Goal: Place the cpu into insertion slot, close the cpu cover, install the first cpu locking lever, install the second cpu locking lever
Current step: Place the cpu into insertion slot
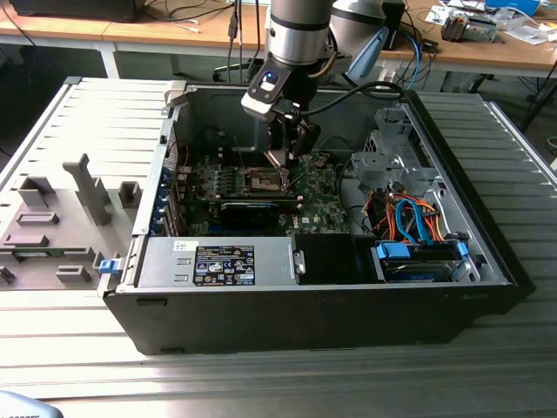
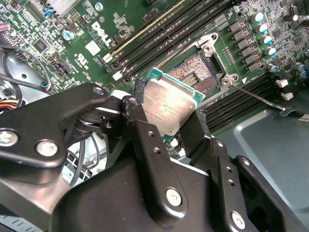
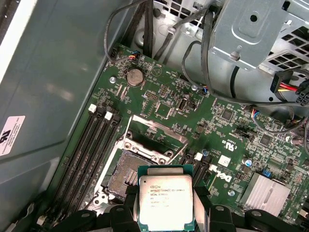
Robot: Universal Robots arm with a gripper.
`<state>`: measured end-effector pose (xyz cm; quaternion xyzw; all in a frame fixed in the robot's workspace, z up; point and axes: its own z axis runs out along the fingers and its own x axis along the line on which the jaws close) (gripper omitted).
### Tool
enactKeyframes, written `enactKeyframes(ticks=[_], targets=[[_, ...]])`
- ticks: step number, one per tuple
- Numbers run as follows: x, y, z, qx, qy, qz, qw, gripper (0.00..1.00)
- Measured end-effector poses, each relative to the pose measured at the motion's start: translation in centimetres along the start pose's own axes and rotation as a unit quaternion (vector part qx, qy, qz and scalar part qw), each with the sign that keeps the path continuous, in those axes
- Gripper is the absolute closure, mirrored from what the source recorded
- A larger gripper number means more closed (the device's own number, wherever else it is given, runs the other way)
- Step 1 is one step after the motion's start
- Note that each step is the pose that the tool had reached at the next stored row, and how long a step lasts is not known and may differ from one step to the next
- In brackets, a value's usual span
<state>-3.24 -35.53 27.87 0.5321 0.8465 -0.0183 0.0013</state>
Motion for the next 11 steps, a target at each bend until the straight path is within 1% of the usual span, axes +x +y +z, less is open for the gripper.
enactKeyframes(ticks=[11], targets=[[0.00,0.00,0.03,0.0001,0.0001,0.003,1.00000,0.46]])
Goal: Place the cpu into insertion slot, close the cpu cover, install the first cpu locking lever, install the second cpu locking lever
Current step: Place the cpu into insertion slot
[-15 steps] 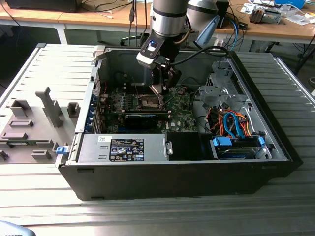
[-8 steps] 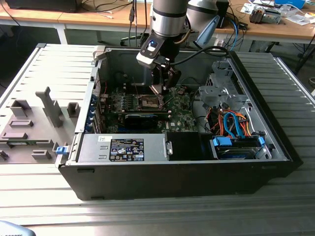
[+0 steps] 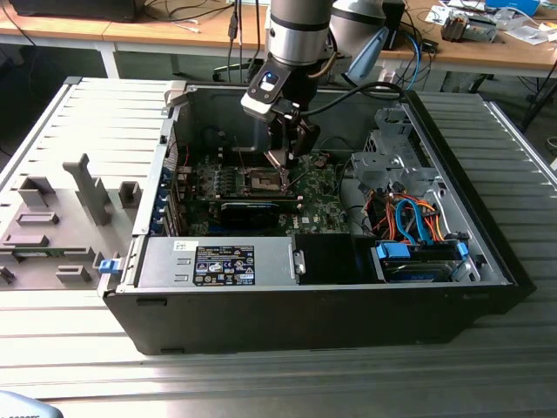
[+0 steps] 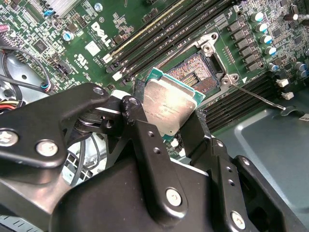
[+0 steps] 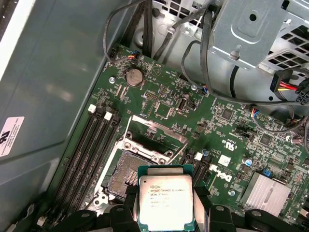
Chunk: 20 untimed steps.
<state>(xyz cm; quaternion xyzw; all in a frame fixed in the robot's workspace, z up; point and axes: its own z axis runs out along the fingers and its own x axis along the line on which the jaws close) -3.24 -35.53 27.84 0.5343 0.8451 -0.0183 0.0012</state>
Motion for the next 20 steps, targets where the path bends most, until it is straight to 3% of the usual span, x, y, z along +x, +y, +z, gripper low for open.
enactKeyframes(ticks=[20], targets=[[0.00,0.00,0.09,0.0001,0.0002,0.006,0.99998,0.46]])
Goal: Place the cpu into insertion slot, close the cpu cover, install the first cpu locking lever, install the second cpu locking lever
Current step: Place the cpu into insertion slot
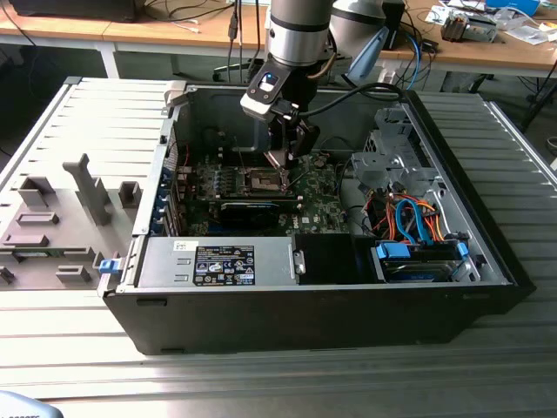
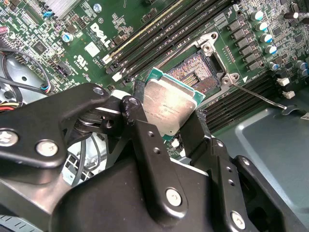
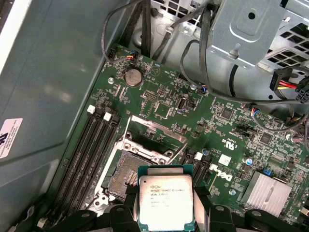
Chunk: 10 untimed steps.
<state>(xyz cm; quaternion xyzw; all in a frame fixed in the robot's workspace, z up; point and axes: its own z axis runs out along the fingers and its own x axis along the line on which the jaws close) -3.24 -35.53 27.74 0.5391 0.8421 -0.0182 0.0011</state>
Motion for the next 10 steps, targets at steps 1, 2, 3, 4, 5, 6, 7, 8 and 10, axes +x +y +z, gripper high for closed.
enactKeyframes(ticks=[1,2,3,4,5,6,7,8,10], targets=[[0.00,0.00,0.00,0.0000,0.0000,0.000,1.00000,0.46],[0.00,0.00,0.01,0.0000,0.0000,0.000,1.00000,0.46],[0.00,0.00,0.01,0.0000,0.0000,0.001,1.00000,0.46],[0.00,0.00,0.02,0.0000,0.0000,0.001,1.00000,0.46],[0.00,0.00,0.02,0.0000,0.0000,0.001,1.00000,0.46],[0.00,0.00,0.02,0.0000,0.0000,0.001,1.00000,0.46],[0.00,0.00,0.03,0.0001,0.0001,0.002,1.00000,0.46],[0.00,0.00,0.04,0.0000,0.0001,0.002,1.00000,0.46],[0.00,0.00,0.04,0.0001,0.0001,0.003,1.00000,0.46]])
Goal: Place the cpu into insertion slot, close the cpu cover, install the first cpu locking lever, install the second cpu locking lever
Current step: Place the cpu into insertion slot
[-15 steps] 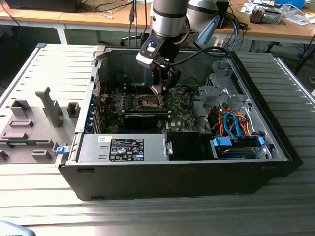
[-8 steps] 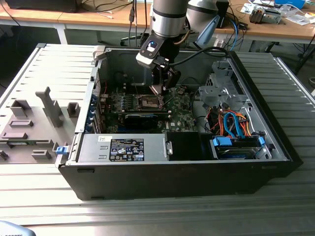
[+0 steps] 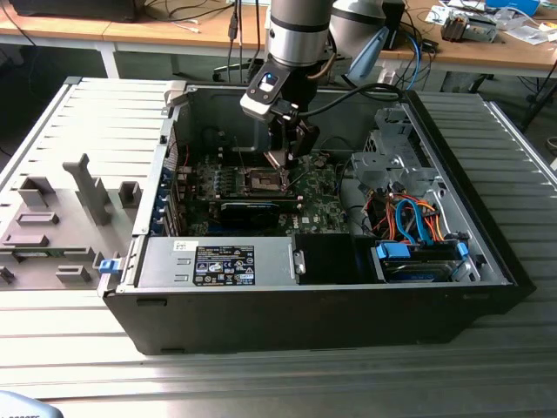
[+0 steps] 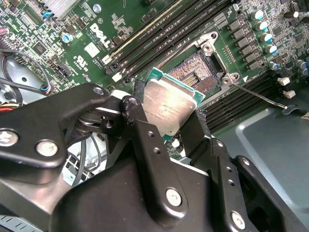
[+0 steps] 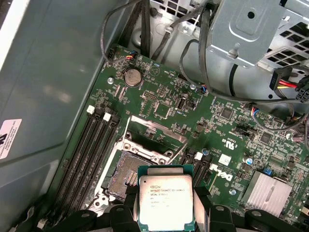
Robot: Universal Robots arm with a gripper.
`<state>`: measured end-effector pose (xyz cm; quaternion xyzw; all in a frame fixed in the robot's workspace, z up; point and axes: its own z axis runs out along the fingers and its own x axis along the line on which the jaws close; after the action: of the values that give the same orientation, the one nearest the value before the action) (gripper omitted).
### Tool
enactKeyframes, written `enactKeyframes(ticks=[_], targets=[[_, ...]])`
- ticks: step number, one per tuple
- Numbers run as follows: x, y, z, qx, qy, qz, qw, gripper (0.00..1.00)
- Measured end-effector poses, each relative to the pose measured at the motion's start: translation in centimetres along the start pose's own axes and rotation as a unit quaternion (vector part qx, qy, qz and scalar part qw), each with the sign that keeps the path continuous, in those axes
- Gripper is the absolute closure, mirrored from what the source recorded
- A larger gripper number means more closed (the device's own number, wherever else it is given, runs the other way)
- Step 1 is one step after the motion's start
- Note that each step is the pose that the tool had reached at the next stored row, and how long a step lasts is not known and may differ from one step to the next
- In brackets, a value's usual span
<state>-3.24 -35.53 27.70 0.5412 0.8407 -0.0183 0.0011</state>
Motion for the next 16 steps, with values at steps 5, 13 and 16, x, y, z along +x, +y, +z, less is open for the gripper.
enactKeyframes(ticks=[5,13,16], targets=[[0.00,0.00,0.02,0.0000,0.0000,0.001,1.00000,0.46],[0.00,0.00,0.04,0.0001,0.0001,0.004,0.99999,0.46],[0.00,0.00,0.04,0.0001,0.0001,0.005,0.99999,0.46]])
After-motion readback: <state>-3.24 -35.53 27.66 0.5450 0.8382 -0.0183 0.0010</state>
